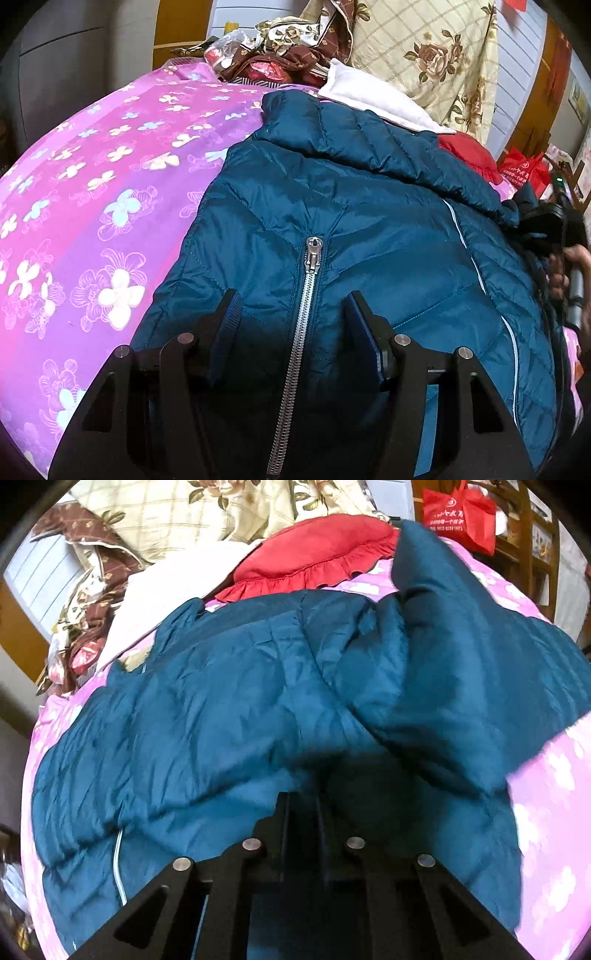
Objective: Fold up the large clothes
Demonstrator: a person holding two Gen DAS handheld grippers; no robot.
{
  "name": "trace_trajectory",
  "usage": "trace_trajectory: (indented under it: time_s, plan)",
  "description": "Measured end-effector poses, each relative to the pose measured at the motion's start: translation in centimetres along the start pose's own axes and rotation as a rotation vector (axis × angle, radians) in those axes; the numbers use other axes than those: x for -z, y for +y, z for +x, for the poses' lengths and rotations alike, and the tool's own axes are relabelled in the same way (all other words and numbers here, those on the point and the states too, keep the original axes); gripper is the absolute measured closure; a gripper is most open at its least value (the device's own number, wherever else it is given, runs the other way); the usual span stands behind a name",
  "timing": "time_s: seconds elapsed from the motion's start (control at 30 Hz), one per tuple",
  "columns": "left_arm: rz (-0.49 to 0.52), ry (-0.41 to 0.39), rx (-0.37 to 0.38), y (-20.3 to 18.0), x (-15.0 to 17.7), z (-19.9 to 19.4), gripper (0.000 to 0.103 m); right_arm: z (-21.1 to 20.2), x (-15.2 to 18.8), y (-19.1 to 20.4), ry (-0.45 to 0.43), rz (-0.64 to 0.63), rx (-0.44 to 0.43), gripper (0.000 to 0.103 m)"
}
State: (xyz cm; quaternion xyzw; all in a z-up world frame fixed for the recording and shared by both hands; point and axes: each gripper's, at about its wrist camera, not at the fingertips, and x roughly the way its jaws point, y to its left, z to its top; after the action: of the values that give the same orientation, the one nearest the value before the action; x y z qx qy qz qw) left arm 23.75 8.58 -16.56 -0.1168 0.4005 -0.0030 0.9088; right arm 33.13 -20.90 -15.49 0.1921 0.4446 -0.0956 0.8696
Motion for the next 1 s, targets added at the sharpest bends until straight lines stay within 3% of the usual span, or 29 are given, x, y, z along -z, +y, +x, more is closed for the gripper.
trace_trajectory:
  time_s: [0.17,0.23,0.3,0.33,0.43,0.5,0.63,0.77,0.97,1.0]
  plan:
    - [0.009,0.009,-0.014,-0.2,0.0,0.1,0.041,-7.5,3.0,-4.0,-0.127,-0.014,-0.033,0.089]
    - [0.013,0.012,-0.020,-0.3,0.0,0.2,0.041,-10.1,3.0,-6.7,-0.196,0.004,0.014,0.068]
    - [0.017,0.015,-0.027,-0.4,0.0,0.3,0.041,-12.4,2.7,-10.8,-0.296,0.047,0.060,0.013]
    - [0.017,0.016,-0.029,-0.4,0.0,0.3,0.040,-13.1,2.4,-13.2,-0.327,0.075,0.080,0.007]
    - [0.022,0.020,-0.038,-0.5,0.0,0.4,0.040,-13.0,0.9,-21.0,-0.273,0.230,0.103,0.012]
    - [0.027,0.024,-0.047,-0.6,0.0,0.5,0.039,-12.1,0.3,-26.4,-0.225,0.370,0.073,0.042]
    - [0.053,0.036,-0.079,-1.1,0.0,0.8,0.035,-10.2,-0.2,-34.2,-0.233,0.558,0.071,0.043]
    - [0.073,0.046,-0.108,-1.4,0.0,1.1,0.033,-7.7,-2.0,-38.0,-0.248,0.662,0.029,0.043]
    - [0.085,0.060,-0.153,-1.7,0.1,1.5,0.024,-5.0,-6.0,-38.7,-0.289,0.663,0.064,0.042]
    - [0.087,0.061,-0.158,-1.7,0.1,1.5,0.024,-4.5,-6.6,-38.8,-0.287,0.656,0.067,0.051]
